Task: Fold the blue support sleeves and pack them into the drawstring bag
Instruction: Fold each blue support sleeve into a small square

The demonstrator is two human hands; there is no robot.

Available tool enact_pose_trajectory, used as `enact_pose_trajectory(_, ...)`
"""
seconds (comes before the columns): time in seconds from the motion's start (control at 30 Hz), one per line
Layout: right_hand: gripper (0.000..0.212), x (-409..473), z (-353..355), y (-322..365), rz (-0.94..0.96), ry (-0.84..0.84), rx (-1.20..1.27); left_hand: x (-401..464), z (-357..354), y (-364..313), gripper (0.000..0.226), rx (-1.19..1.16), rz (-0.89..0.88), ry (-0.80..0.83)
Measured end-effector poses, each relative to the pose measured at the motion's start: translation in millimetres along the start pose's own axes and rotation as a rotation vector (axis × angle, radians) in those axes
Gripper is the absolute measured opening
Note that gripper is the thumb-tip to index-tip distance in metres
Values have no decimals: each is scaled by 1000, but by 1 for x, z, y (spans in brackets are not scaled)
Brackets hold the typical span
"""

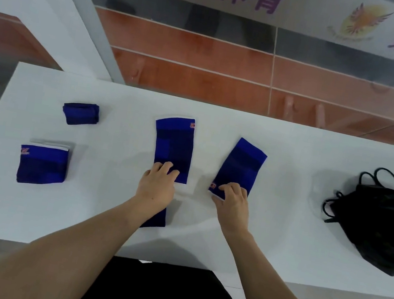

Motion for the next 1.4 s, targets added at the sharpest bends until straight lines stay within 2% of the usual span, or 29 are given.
enact_pose_trajectory(0.1,22,5,1,4,45,10,-10,1,1,0,51,8,-4,4)
enact_pose_trajectory(0.2,26,11,1,10,14,84,53,2,1,-1,50,-3,6,14)
enact_pose_trajectory(0.3,21,25,15,21,79,40,26,1,3,-1,48,7,8,18)
enact_pose_trajectory(0.4,49,42,17,30,218,137,-150,0,3,-2,47,-11,10,22)
enact_pose_trajectory(0.47,57,51,13,30,281,225,-277,-1,2,-2,48,-31,15,31)
enact_pose_trajectory(0.53,53,57,9,28,327,238,-393,-2,1,-3,48,-26,8,38)
enact_pose_trajectory(0.63,25,63,11,23,367,187,-557,-4,0,-5,48,-7,-5,48)
enact_pose_trajectory(0.7,15,65,17,22,396,130,-572,-5,1,-5,46,-36,-10,30)
enact_pose_trajectory(0.8,13,60,41,31,433,80,-399,-4,14,-7,38,-231,-8,-113)
enact_pose_trajectory(0.87,13,54,62,44,416,98,-258,-3,22,-10,38,-543,35,-160)
enact_pose_trajectory(0.93,16,49,79,58,366,162,-139,-2,24,-16,47,-886,101,-83)
enact_pose_trajectory(1.0,16,45,88,66,321,219,-30,-2,28,-27,50,-1115,107,15)
enact_pose_trajectory(1.13,11,46,99,77,251,177,270,3,41,-19,50,-1346,168,-11)
enact_pose_trajectory(1.23,13,50,92,85,128,152,477,2,39,-10,41,-1579,240,-3)
enact_pose_trajectory(1.33,18,54,80,96,-6,131,671,-1,41,-5,29,-1630,215,-10)
enact_pose_trajectory(1.4,12,57,69,102,-69,141,733,-2,47,4,27,-1616,239,-80)
Point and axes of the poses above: each hand's wrist, its own x-axis towards the middle knuckle, its own z-axis out of the back of the hand, y = z × x, the point moved 8 cm from there along x, towards the middle knuckle, and after that the axes turned 2 degrees about -z, right-handed, at the moved point
